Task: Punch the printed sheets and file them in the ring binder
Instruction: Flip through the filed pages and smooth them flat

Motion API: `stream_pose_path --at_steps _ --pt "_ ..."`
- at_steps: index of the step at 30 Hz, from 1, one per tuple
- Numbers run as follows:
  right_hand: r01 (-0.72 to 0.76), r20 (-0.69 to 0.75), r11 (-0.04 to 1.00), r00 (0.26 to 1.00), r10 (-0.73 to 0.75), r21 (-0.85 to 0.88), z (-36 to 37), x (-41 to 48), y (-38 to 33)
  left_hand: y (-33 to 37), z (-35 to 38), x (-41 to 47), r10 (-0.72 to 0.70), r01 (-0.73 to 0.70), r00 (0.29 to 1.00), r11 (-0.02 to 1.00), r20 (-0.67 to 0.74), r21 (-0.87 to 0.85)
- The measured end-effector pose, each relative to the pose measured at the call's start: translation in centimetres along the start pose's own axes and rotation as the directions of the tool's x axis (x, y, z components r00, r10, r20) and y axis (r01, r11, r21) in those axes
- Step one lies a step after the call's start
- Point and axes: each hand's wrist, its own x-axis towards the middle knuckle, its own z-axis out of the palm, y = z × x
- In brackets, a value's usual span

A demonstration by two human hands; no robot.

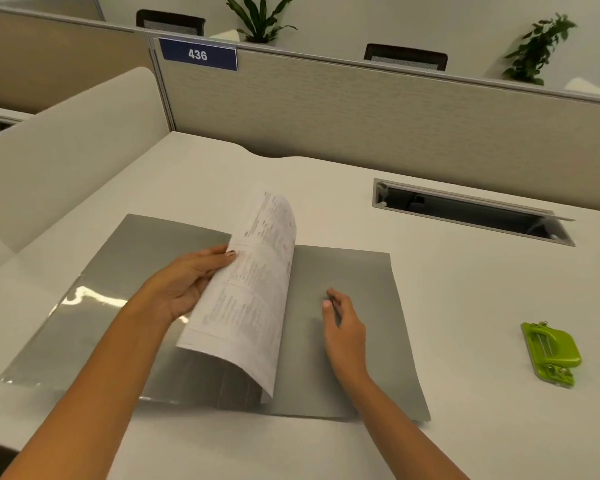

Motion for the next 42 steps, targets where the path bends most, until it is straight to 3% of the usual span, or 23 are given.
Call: stream_pose_path --at_steps 4,7,10,14,17,20,22,24,29,32,35,39,42 --pt "-0.231 0.069 0.937 0.973 0.22 0.262 -2.1 1.5 -1.5 -1.5 4.5 0.6 0.03 -0.021 0.993 0.997 0.117 -0.08" --pt "-0.395 0.184 0.772 0.918 0.351 0.498 -3.4 2.7 -1.9 -3.6 8.2 1.1 0.074 -0.069 0.992 0.996 0.106 -0.057" --pt "-0.461 0.273 0.657 0.887 0.373 0.597 -5.4 3.1 -2.7 -6.3 11.4 1.3 0.104 -0.11 0.985 0.993 0.134 0.037" --pt "-0.483 0.38 0.657 0.872 0.307 0.579 -7.8 3.1 -3.5 -9.9 13.7 1.3 0.126 -0.174 0.971 0.955 0.204 0.241" --pt "-0.459 0.422 0.752 0.867 0.263 0.473 -8.8 3.2 -2.9 -11.9 14.1 1.5 0.244 -0.291 0.957 0.803 0.158 0.52" --pt "-0.448 0.299 0.861 0.878 0.374 0.242 -9.0 3.9 -1.3 -13.7 12.5 2.4 0.497 -0.474 0.832 0.401 0.249 0.784" --pt "-0.441 0.224 0.886 0.887 0.404 0.144 -9.1 4.3 -0.5 -15.0 11.0 3.4 0.505 -0.464 0.797 0.158 0.333 0.871" --pt "-0.406 0.163 0.905 0.908 0.385 0.126 -9.0 4.4 0.1 -16.2 9.9 4.1 0.473 -0.422 0.807 0.045 0.353 0.905" --pt "-0.235 -0.162 0.972 0.96 0.228 -0.028 -7.4 3.4 0.7 -18.1 9.4 4.7 0.44 -0.309 0.833 -0.135 0.336 0.942" --pt "-0.071 -0.325 0.953 0.945 -0.031 -0.296 -5.2 2.8 0.5 -18.6 9.5 4.9 0.451 -0.29 0.821 -0.198 0.35 0.936" --pt "0.093 -0.191 0.924 0.966 -0.174 -0.372 -2.9 2.3 0.6 -18.6 9.6 4.8 0.43 -0.299 0.826 -0.214 0.365 0.93" --pt "0.214 0.052 0.841 0.975 -0.218 -0.496 -0.4 2.1 2.6 -18.7 9.4 5.0 0.402 -0.311 0.83 -0.241 0.387 0.919" --pt "0.202 0.051 0.804 0.976 -0.21 -0.559 -0.1 1.9 4.2 -18.7 9.0 5.1 0.394 -0.324 0.83 -0.235 0.394 0.916"
